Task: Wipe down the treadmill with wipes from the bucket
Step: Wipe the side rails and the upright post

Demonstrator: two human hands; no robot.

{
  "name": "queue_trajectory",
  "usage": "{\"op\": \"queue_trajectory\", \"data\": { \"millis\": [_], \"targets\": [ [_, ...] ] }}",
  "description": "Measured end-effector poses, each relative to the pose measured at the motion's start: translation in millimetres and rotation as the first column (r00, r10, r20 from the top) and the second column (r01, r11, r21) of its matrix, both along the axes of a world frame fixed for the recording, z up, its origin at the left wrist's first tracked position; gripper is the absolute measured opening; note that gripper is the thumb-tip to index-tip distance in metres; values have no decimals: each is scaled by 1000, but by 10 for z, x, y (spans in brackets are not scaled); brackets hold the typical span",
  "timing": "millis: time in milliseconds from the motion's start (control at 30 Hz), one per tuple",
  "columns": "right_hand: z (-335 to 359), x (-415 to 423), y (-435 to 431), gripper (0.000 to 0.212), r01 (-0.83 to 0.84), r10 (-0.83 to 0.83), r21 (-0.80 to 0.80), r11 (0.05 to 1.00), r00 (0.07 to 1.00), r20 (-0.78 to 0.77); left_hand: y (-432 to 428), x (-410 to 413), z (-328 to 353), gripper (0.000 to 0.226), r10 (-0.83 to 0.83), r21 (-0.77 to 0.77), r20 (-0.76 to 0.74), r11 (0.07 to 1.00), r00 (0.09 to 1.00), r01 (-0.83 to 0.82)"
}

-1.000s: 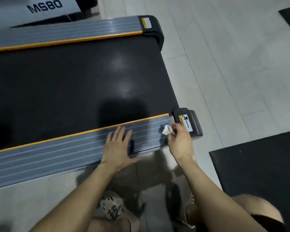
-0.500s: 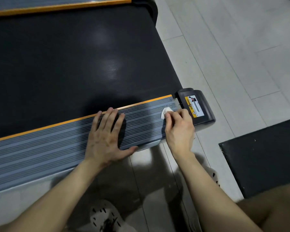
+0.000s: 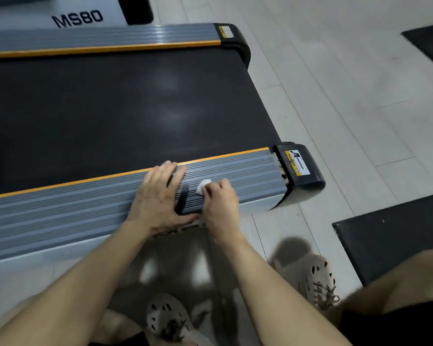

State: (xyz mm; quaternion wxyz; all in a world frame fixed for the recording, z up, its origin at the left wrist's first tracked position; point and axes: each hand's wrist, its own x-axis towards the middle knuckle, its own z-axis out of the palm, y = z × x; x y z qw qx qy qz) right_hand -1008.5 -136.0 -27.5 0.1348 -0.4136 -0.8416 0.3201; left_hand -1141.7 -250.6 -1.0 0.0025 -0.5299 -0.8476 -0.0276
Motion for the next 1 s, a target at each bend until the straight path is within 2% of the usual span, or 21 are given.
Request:
{"op": "queue_trajectory", "data": {
  "millis": [67, 133, 267, 333, 367, 433, 533, 567, 633, 700, 733, 833, 900, 933, 1000],
  "targets": [
    [24, -29, -41, 19, -102, 103, 7, 995, 995, -12, -102, -125, 21, 133, 50, -70, -22, 996, 998, -52],
    [24, 157, 282, 19, -100, 99, 38, 994, 995, 24, -140, -191, -6, 136, 72, -140, -41, 987, 997, -77],
    [-153, 748, 1389, 21, 217, -232, 107, 970, 959, 162, -155, -218, -107, 133, 76, -96, -47, 992, 996, -80],
    [-132, 787, 1508, 20, 338, -356, 130, 932, 921, 157, -173, -245, -152, 130, 59, -60, -57, 996, 997, -62],
    [-107, 693, 1353, 20, 343, -365, 158, 926, 921, 140, -185, -255, -168, 129, 49, -53, -55, 997, 997, -52],
    [-57, 404, 766, 16, 242, -257, 167, 956, 963, 78, -193, -256, -187, 128, 47, -53, -52, 997, 998, -50],
    [-3, -28, -159, 12, -123, 127, 99, 987, 991, -41, -198, -264, -209, 127, 50, -43, -42, 998, 998, -51],
    [28, -98, -289, 11, -202, 208, 91, 975, 976, -62, -199, -265, -210, 127, 51, -37, -45, 998, 998, -53],
    [45, -74, -145, 11, -253, 262, 87, 963, 960, -104, -190, -265, -200, 127, 55, -32, -50, 998, 997, -56],
    [-24, 177, 280, 12, -209, 213, 104, 972, 977, -29, -184, -261, -179, 129, 57, -38, -50, 998, 997, -59],
    [-79, 361, 575, 14, -134, 131, 136, 982, 991, 33, -186, -257, -169, 129, 60, -44, -51, 997, 997, -62],
    [-144, 874, 1319, 21, 233, -264, 205, 951, 955, 137, -191, -257, -162, 130, 61, -46, -62, 997, 996, -64],
    [-107, 843, 1268, 23, 396, -423, 192, 898, 897, 130, -191, -258, -163, 130, 57, -45, -62, 997, 996, -60],
    [-86, 723, 1082, 21, 393, -415, 171, 903, 903, 115, -191, -252, -158, 131, 56, -47, -62, 997, 996, -59],
    [-53, 405, 567, 17, 249, -256, 124, 960, 966, 38, -183, -251, -159, 131, 60, -48, -62, 997, 996, -63]
  ]
}}
